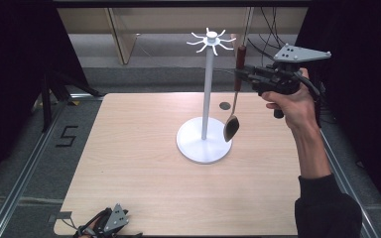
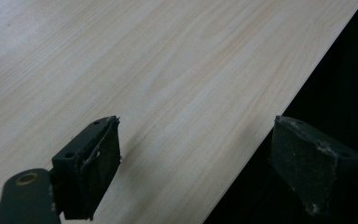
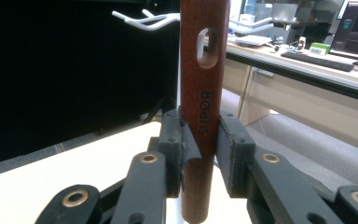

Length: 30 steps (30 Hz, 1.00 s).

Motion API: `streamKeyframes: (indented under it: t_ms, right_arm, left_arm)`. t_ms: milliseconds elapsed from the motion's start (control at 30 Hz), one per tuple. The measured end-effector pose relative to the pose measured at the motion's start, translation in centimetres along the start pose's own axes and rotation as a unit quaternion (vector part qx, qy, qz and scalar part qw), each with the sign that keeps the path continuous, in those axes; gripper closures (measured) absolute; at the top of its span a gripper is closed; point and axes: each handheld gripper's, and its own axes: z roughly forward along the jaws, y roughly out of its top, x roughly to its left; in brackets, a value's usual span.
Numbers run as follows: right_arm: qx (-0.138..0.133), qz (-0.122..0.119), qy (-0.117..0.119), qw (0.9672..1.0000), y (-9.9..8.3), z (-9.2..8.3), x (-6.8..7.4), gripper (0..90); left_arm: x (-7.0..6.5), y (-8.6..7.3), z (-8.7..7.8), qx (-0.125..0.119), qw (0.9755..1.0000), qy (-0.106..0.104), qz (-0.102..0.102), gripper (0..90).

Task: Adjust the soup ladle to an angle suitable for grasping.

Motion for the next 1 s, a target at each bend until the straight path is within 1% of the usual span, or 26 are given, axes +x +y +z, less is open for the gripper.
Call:
streamKeyframes:
  t_ms: [33, 67, 100, 167, 200, 233, 267, 300, 333, 400, 433, 467, 500, 533, 567, 600, 667, 733, 767, 800, 833, 900, 933, 1000]
  right_arm:
    - [0.001, -0.004, -0.004, 1.0, 0.2, 0.1, 0.0, 74.2]
    - [0.006, 0.005, -0.001, 1.0, 0.3, 0.2, 0.1, 74.2]
    - [0.005, -0.002, -0.002, 1.0, 0.4, 0.3, 0.0, 74.2]
    - [0.005, -0.001, -0.004, 1.0, 0.6, 0.6, 0.0, 74.2]
    - [0.007, 0.001, -0.002, 1.0, 0.7, 0.6, 0.0, 74.1]
    - [0.006, -0.005, -0.006, 0.9999, 0.7, 0.7, -0.1, 74.1]
    - [0.006, -0.006, -0.006, 0.9999, 0.8, 0.8, -0.1, 74.1]
    - [0.008, 0.001, -0.007, 0.9999, 0.8, 0.8, 0.0, 74.2]
    - [0.006, -0.004, -0.008, 0.9999, 0.9, 0.9, -0.1, 74.1]
    - [0.011, 0.001, -0.002, 0.9999, 1.0, 1.1, -0.1, 74.2]
    - [0.012, 0.002, -0.005, 0.9999, 1.1, 1.1, 0.0, 74.2]
    - [0.013, -0.001, -0.002, 0.9999, 1.1, 1.2, -0.1, 74.2]
    - [0.017, 0.006, -0.004, 0.9998, 1.2, 1.3, 0.0, 74.1]
    - [0.016, -0.001, -0.004, 0.9999, 1.2, 1.3, -0.2, 74.1]
    - [0.021, 0.005, -0.002, 0.9998, 1.2, 1.4, -0.1, 74.2]
    - [0.021, 0.007, -0.003, 0.9998, 1.3, 1.5, -0.1, 74.1]
    - [0.023, 0.009, -0.005, 0.9997, 1.3, 1.7, -0.1, 74.1]
    - [0.023, 0.003, -0.008, 0.9997, 1.3, 1.9, -0.2, 74.1]
    - [0.025, 0.007, -0.009, 0.9996, 1.3, 2.0, -0.2, 74.1]
    - [0.025, 0.003, -0.007, 0.9997, 1.4, 2.1, -0.3, 74.1]
    - [0.026, 0.006, -0.008, 0.9996, 1.4, 2.2, -0.2, 74.1]
    - [0.028, 0.004, -0.007, 0.9996, 1.3, 2.4, -0.2, 74.1]
    - [0.03, 0.009, -0.005, 0.9995, 1.3, 2.6, -0.2, 74.1]
    - [0.029, 0.008, -0.005, 0.9995, 1.3, 2.8, -0.2, 74.1]
  left_arm:
    - [0.0, 0.0, 0.0, -0.001, 1.0, -0.002, 0.0, 15.5]
    - [0.0, 0.0, 0.0, 0.0, 1.0, -0.002, 0.0, 15.5]
    - [0.0, 0.0, 0.0, 0.0, 1.0, -0.001, 0.0, 15.5]
    - [0.0, 0.0, 0.0, 0.0, 1.0, -0.001, 0.0, 15.5]
    - [0.0, 0.0, 0.0, -0.001, 1.0, -0.001, 0.002, 15.4]
    - [0.0, 0.0, 0.0, -0.001, 1.0, -0.001, 0.003, 15.5]
    - [0.0, 0.0, 0.0, -0.001, 1.0, -0.001, 0.0, 15.5]
    - [0.0, 0.0, 0.0, 0.0, 1.0, -0.001, 0.0, 15.5]
    - [0.0, 0.0, 0.0, -0.001, 1.0, -0.001, 0.0, 15.5]
    - [0.1, 0.0, 0.0, 0.0, 1.0, -0.001, 0.007, 15.5]
    - [0.0, 0.0, 0.0, -0.001, 1.0, -0.002, 0.0, 15.5]
    - [0.0, 0.0, 0.0, -0.001, 1.0, -0.001, 0.0, 15.5]
    - [0.0, 0.0, 0.0, -0.001, 1.0, -0.001, 0.0, 15.4]
    - [0.1, 0.0, 0.0, -0.001, 1.0, -0.001, 0.003, 15.5]
    - [0.1, 0.0, 0.0, -0.001, 1.0, -0.001, 0.005, 15.5]
    - [0.0, 0.0, 0.0, -0.001, 1.0, -0.002, 0.0, 15.4]
    - [0.0, 0.0, 0.0, -0.001, 1.0, -0.001, 0.001, 15.5]
    - [0.0, 0.0, 0.0, -0.001, 1.0, -0.001, 0.002, 15.4]
    - [0.0, 0.0, 0.0, -0.001, 1.0, -0.001, 0.002, 15.5]
    - [0.0, 0.0, 0.0, -0.001, 1.0, -0.001, 0.0, 15.4]
    - [0.0, 0.0, 0.0, -0.001, 1.0, -0.001, 0.002, 15.5]
    - [0.0, 0.0, 0.0, 0.0, 1.0, -0.001, 0.003, 15.4]
    - [0.0, 0.0, 0.0, 0.0, 1.0, -0.001, 0.001, 15.5]
    - [0.0, 0.0, 0.0, -0.001, 1.0, -0.001, 0.001, 15.4]
